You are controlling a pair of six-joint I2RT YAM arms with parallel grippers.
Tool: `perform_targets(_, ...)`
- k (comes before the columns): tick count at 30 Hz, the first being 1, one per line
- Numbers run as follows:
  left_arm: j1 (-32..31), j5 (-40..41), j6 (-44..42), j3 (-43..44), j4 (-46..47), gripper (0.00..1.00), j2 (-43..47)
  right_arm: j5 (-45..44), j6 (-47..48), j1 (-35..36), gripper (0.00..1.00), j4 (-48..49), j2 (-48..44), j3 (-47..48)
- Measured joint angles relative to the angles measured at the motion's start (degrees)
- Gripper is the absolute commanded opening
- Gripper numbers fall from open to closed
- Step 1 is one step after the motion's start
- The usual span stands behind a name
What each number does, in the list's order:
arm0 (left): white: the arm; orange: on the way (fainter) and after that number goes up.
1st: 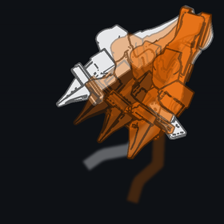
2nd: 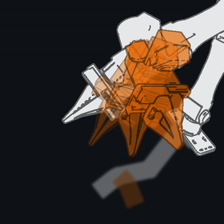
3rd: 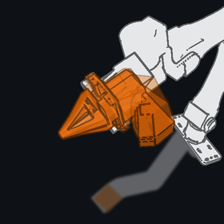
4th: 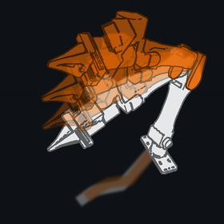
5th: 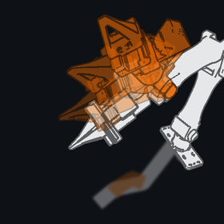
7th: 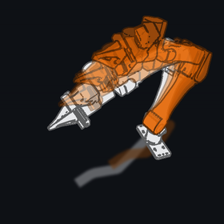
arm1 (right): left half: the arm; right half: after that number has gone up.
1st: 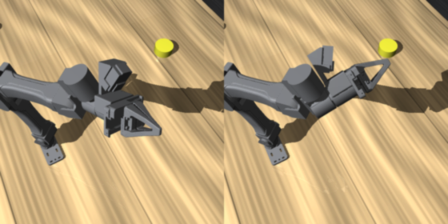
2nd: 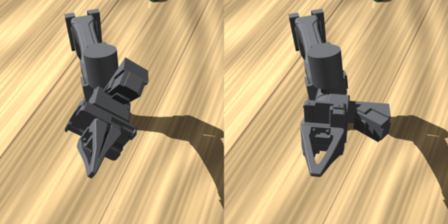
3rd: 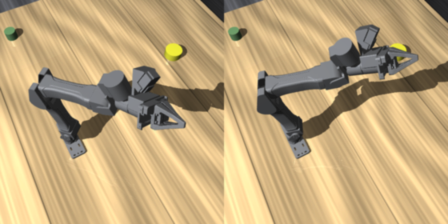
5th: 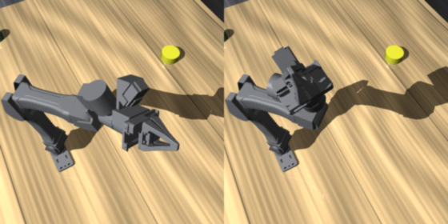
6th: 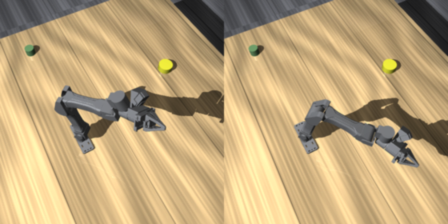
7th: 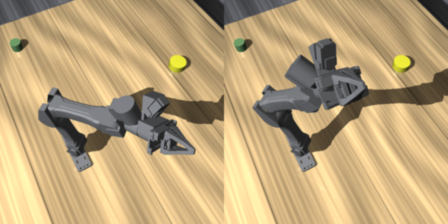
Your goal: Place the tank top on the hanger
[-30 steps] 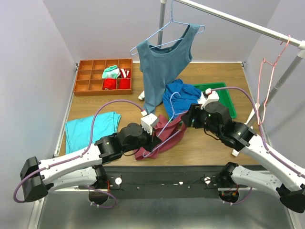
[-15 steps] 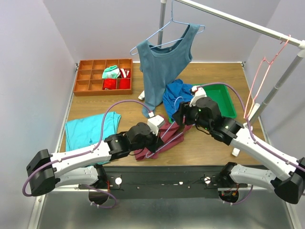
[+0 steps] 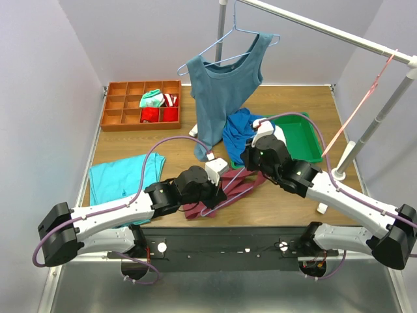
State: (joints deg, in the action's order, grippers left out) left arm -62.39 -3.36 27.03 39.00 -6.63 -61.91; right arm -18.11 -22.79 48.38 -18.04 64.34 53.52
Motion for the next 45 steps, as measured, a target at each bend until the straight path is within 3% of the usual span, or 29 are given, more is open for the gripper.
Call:
perform_targets(4,0.1,0.0,0.3,0.2,-0.2,0.18,0.0,-3.6,1.7,0.9,0.01,-1.8,1.3,0.0)
perform_targets(6,0.1,0.0,0.8,0.4,-0.2,0.34,0.0,-5.8,1.3,1.8,0.01,-2.3,1.7,0.0)
perform_targets(9,0.0,0.0,1.7,0.6,0.0,0.46,0.7,-8.2,-0.1,2.8,0.01,-2.7,1.7,0.0)
perform_targets(12,0.0,0.1,2.6,0.7,-0.1,0.51,1.9,-10.4,-2.0,3.5,0.01,-2.8,1.8,-0.2)
perform_targets(20,0.0,6.4,7.4,0.7,-6.1,0.53,12.9,-15.3,-7.9,3.8,0.01,-3.0,1.8,-3.1)
perform_targets(27,0.0,15.0,13.6,0.7,-14.2,0.42,19.5,-20.0,-12.2,4.1,0.01,-5.3,3.2,-4.3)
perform_targets(36,0.1,18.3,16.7,0.4,-19.3,0.39,9.3,-20.5,-12.9,4.2,0.01,-5.3,2.7,-6.4)
perform_targets(40,0.6,17.8,14.9,1.9,-19.4,0.45,3.2,-20.5,-12.9,4.3,0.01,-5.3,2.3,-6.5)
perform_targets(45,3.3,15.5,11.6,5.7,-19.0,0.46,-2.3,-20.5,-13.0,4.6,0.01,-5.3,0.5,-7.2)
